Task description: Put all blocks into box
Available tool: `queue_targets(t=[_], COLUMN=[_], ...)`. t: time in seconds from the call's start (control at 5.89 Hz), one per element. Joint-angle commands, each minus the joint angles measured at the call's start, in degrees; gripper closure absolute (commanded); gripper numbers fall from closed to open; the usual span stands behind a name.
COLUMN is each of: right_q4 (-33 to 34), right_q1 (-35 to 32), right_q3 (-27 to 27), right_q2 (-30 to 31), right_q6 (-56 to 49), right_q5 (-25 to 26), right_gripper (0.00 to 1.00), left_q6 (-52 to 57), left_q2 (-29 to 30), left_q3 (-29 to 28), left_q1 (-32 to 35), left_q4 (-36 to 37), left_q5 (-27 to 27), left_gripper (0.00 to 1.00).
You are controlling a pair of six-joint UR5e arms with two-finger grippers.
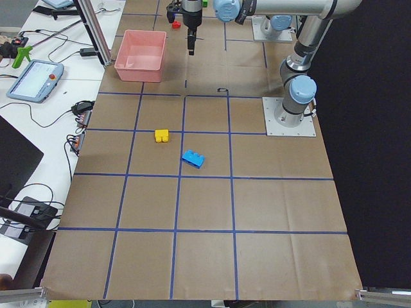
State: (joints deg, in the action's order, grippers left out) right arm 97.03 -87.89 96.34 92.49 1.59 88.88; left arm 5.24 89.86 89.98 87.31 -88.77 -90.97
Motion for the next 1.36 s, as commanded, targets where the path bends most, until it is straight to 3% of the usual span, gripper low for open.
queue_targets(t=[0.0,0.85,1.19], right_q4=[0.00,0.09,0.17], right_q1=[0.00,0.00,0.00], right_q3=[-0.01,-0.19,0.08], right_q2=[-0.03,-0.20,-0.20], right_q6=[0.08,-0.01,-0.18], right_q5=[-0.02,-0.02,-0.11], right_gripper=[0.00,0.00,0.00], left_q6=[0.03,0.20,1.60], left_q2=[0.05,0.49,0.58], left_q3=[0.02,1.24,1.33], left_q1=[-0.04,0.05,-3.52], left_q4=[0.00,0.00,0.00], left_q5=[0.00,0.26,0.26], left_gripper=[0.00,0.00,0.00])
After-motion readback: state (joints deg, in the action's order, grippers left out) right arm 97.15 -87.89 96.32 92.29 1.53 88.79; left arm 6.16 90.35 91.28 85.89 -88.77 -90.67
